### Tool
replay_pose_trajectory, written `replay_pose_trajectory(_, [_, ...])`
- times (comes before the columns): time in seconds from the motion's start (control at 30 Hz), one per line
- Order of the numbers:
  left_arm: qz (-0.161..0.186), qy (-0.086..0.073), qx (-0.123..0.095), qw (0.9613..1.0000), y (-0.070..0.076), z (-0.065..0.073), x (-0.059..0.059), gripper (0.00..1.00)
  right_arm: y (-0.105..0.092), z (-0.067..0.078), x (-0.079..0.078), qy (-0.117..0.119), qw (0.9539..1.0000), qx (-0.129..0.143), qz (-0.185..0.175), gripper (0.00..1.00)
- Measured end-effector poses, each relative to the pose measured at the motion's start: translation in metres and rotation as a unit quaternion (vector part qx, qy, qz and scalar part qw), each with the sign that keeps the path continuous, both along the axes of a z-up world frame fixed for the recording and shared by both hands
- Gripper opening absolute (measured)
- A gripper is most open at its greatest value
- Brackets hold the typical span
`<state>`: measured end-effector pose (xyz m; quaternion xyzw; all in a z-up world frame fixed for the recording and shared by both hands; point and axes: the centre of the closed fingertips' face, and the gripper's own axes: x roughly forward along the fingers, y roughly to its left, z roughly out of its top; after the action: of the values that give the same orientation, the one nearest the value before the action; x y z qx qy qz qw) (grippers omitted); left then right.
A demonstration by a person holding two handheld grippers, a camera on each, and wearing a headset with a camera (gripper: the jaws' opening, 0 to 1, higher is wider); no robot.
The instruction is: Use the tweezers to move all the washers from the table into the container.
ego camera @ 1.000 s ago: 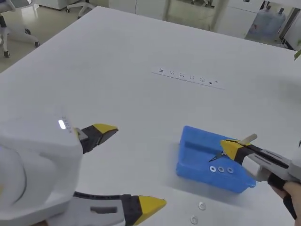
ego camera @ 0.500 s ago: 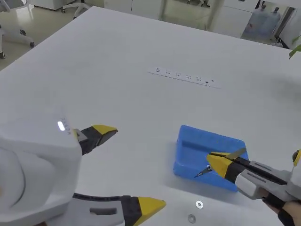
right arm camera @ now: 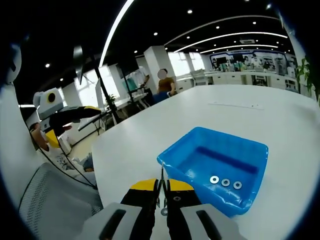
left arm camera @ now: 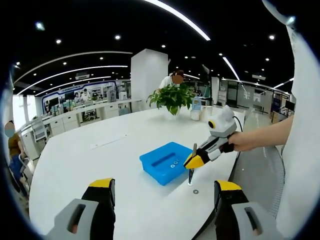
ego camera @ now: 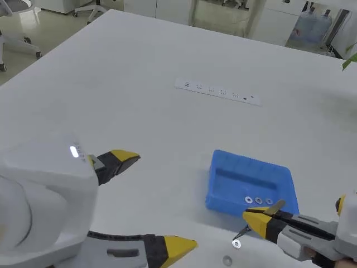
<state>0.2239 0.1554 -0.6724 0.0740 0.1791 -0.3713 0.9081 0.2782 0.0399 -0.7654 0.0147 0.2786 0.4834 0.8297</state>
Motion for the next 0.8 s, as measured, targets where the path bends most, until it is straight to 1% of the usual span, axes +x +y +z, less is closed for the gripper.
replay_pose_trajectory(0.07, [-0.002,0.0,0.001,1.0,-0.001,0.0,0.0,0.83,0.0,-0.003,-0.002,-0.001,0.9999,-0.01,0.006,0.03])
replay_pose_trajectory(0.17, [-0.003,0.0,0.002,1.0,-0.002,0.0,-0.001,0.83,-0.001,-0.006,-0.003,-0.003,0.9998,-0.017,0.013,0.03])
replay_pose_trajectory(0.2, [-0.004,0.0,0.002,1.0,-0.002,0.0,-0.001,0.83,0.0,-0.008,-0.004,-0.003,0.9995,-0.025,0.019,0.03])
replay_pose_trajectory(0.23, [-0.004,0.0,0.002,1.0,-0.002,0.0,0.0,0.83,-0.001,-0.01,-0.005,-0.007,0.9991,-0.034,0.024,0.03])
replay_pose_trajectory(0.27, [-0.004,0.0,0.003,1.0,-0.002,0.0,0.0,0.83,0.001,-0.007,-0.006,-0.014,0.9991,-0.032,0.024,0.03])
replay_pose_trajectory(0.3, [-0.004,0.0,0.003,1.0,-0.002,0.0,-0.001,0.83,0.002,-0.006,-0.007,-0.018,0.9988,-0.036,0.028,0.03])
replay_pose_trajectory(0.37, [-0.005,0.0,0.004,1.0,-0.003,0.001,-0.001,0.83,0.003,-0.007,-0.011,-0.038,0.9964,-0.056,0.051,0.03])
replay_pose_trajectory(0.4, [-0.005,0.0,0.003,1.0,-0.004,0.002,-0.002,0.83,0.005,-0.007,-0.014,-0.05,0.9942,-0.07,0.064,0.03])
replay_pose_trajectory(0.5, [-0.01,0.0,-0.001,1.0,-0.007,0.005,-0.005,0.82,0.008,-0.009,-0.023,-0.073,0.9881,-0.099,0.092,0.03])
replay_pose_trajectory(0.57, [-0.014,0.001,-0.001,0.9999,-0.008,0.006,-0.008,0.82,0.009,-0.012,-0.028,-0.088,0.984,-0.117,0.101,0.03])
replay_pose_trajectory(0.6, [-0.015,0.001,-0.001,0.9999,-0.009,0.007,-0.01,0.82,0.01,-0.013,-0.029,-0.093,0.9834,-0.119,0.101,0.03])
replay_pose_trajectory(0.7, [-0.022,0.003,-0.006,0.9997,-0.009,0.008,-0.015,0.82,0.009,-0.013,-0.029,-0.099,0.9835,-0.118,0.095,0.03])
replay_pose_trajectory(0.73, [-0.024,0.002,-0.007,0.9997,-0.009,0.008,-0.016,0.82,0.008,-0.013,-0.026,-0.102,0.9838,-0.119,0.087,0.03])
replay_pose_trajectory(0.8, [-0.028,0.003,-0.01,0.9995,-0.008,0.008,-0.018,0.82,0.006,-0.012,-0.024,-0.097,0.9856,-0.118,0.074,0.03])
